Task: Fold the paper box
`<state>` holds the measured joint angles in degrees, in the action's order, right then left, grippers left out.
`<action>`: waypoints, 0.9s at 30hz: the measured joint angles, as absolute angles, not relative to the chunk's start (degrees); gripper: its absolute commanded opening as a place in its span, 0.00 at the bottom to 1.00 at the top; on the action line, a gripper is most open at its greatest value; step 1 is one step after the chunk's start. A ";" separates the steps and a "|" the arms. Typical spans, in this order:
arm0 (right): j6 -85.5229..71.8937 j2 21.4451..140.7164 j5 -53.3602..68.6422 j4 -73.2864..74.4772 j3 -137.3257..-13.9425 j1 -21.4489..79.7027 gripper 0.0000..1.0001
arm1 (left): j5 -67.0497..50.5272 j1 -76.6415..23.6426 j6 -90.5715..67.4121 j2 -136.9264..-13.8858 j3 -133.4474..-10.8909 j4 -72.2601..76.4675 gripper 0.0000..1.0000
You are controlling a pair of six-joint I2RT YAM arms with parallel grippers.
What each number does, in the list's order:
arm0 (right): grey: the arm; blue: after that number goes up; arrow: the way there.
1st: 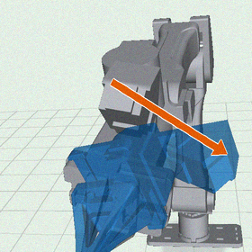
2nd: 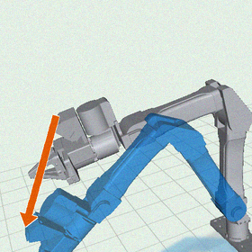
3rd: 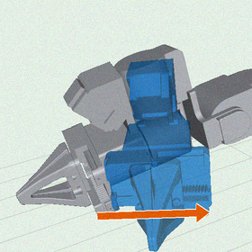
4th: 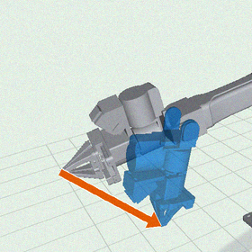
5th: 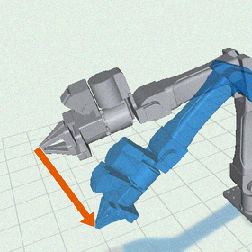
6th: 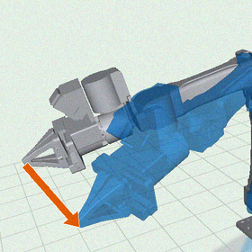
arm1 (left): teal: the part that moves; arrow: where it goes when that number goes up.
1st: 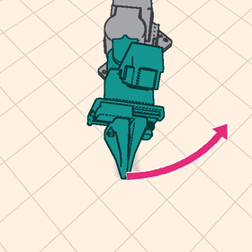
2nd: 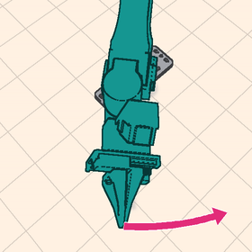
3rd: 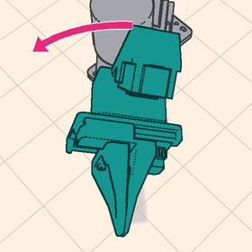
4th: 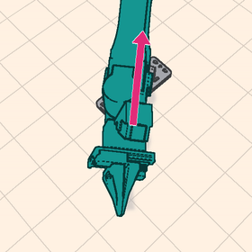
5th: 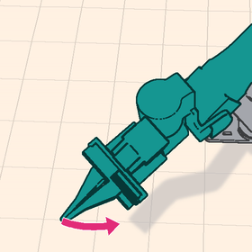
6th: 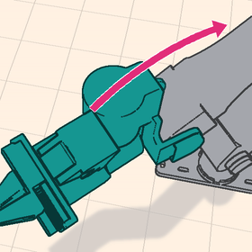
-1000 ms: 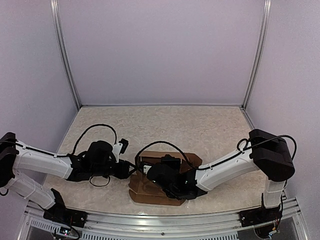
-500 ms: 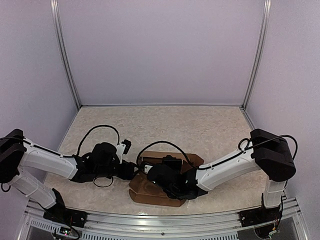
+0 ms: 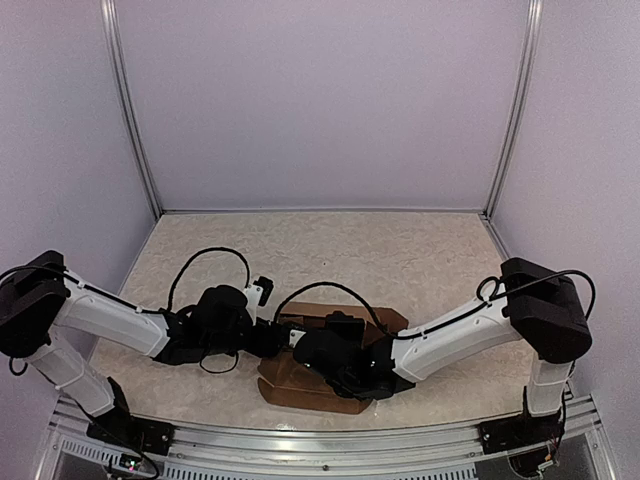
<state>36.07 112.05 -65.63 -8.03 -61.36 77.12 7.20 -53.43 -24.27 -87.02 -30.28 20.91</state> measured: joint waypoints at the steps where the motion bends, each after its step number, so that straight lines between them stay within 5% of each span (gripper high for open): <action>1: 35.83 112.05 -65.60 -7.92 -61.36 77.12 0.00 | 7.53 -53.47 -24.21 -87.24 -30.46 21.17 0.62; 13: 31.16 110.96 -64.31 -4.49 -61.95 77.12 0.00 | 8.01 -53.58 -24.21 -91.90 -32.99 25.82 0.20; 22: 25.34 111.00 -64.53 5.80 -67.24 77.10 0.00 | 10.41 -53.56 -24.03 -94.54 -35.18 26.33 0.00; 27: 21.32 111.20 -64.01 12.03 -72.03 77.06 0.00 | 11.88 -53.56 -24.16 -94.70 -35.51 26.26 0.00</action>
<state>21.32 111.20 -64.01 12.03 -72.03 77.06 11.88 -53.56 -24.16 -94.70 -35.51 26.26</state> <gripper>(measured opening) 0.004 0.039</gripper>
